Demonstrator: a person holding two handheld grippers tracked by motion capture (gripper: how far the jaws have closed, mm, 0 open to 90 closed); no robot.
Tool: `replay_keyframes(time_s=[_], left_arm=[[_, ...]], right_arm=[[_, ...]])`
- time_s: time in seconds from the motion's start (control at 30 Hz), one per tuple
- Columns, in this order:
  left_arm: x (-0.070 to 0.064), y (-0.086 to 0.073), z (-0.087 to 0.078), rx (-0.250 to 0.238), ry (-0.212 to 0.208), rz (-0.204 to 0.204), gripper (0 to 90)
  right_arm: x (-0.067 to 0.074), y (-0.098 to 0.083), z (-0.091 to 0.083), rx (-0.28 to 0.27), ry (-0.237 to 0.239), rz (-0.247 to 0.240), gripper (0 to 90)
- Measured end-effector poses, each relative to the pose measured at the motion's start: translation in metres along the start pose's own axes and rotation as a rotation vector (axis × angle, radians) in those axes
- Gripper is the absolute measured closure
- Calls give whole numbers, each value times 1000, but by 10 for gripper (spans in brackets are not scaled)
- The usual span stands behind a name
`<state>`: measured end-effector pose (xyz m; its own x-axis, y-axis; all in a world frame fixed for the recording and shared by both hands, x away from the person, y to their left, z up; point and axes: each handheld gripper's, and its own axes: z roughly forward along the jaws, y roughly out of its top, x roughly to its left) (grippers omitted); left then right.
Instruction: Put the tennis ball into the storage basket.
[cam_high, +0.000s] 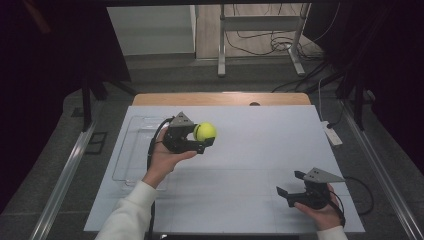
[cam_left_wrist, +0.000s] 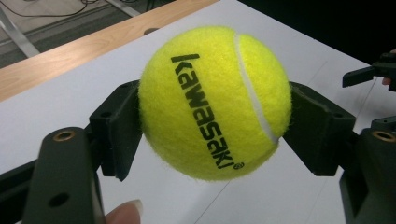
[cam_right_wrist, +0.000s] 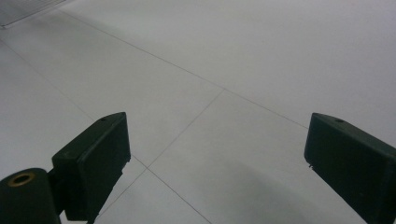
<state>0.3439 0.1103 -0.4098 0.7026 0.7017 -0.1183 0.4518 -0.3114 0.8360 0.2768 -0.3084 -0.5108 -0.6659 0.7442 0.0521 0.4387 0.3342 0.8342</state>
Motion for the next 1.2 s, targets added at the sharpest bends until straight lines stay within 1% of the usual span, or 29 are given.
replay_keyframes(time_s=[0.5, 0.7, 0.8, 1.2], left_arm=[[10, -3, -10, -5, 37, -14, 262], [13, -3, -13, -9, 45, -21, 262], [14, -4, -14, -9, 50, -17, 262], [18, -5, -20, -17, 68, -23, 262]], right_arm=[[0, 0, 0, -2, 0, 2, 72], [0, 0, 0, -3, 0, 1, 72], [0, 0, 0, -2, 0, 1, 72], [0, 0, 0, -2, 0, 1, 72]])
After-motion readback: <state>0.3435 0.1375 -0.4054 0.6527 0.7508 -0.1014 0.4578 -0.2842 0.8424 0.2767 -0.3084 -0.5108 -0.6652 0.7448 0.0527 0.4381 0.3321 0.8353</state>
